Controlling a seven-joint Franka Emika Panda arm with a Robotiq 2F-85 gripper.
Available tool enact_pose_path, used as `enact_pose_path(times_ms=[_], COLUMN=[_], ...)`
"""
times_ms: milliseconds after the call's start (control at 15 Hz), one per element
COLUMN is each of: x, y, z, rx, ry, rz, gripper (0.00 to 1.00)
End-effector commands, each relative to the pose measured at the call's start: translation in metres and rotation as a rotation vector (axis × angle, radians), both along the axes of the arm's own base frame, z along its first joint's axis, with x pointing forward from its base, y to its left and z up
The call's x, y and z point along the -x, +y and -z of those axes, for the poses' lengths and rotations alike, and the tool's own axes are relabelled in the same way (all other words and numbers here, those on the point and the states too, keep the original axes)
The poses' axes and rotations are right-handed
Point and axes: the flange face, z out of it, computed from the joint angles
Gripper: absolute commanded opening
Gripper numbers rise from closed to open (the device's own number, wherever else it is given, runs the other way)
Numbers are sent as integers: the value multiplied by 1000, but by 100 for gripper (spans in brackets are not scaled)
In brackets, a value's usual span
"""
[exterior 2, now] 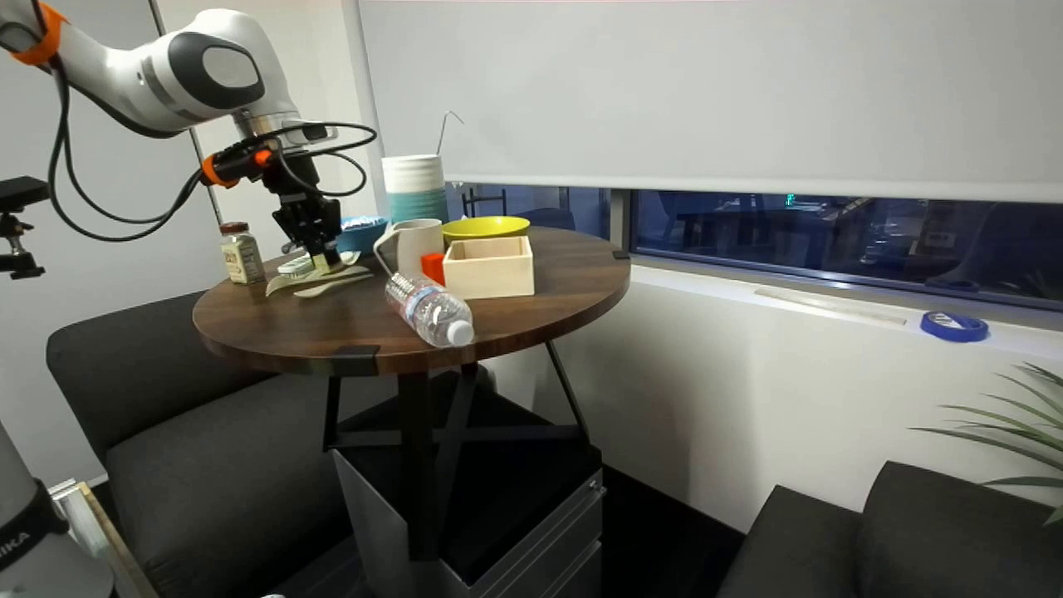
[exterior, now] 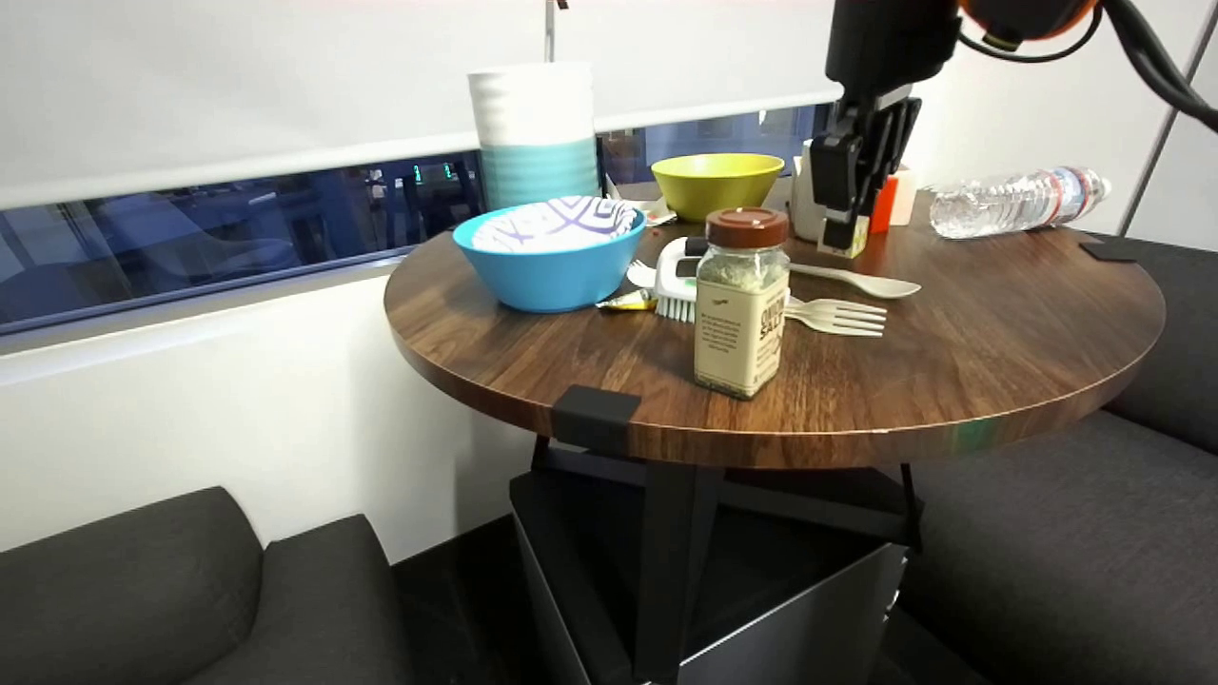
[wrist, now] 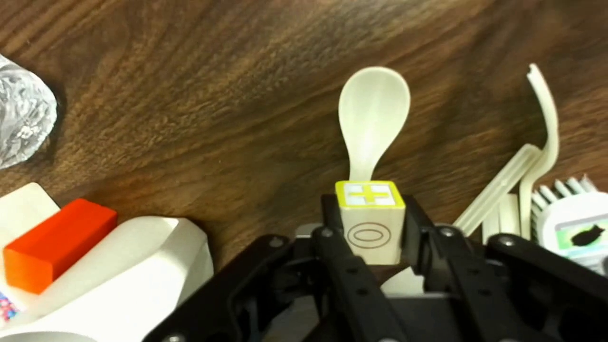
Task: Put the dice on the spoon, lift the spoon and then put the dice in the white mug
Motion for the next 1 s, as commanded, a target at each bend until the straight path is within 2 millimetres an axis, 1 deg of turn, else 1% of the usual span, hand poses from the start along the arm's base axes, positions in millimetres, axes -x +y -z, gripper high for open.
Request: enact_pose_path(times_ms=[0,133,400,667,933], x=[29,38,48,52,50], y=[-2,-2,-2,-7,-11], z=[0,4,8,13,14], rx=[-19,-27,-54,-74,-72], ry=[-19,-15,-11,-5,-3], rz=[-5,-8,-4,10,23], gripper=[8,8,8,8,8])
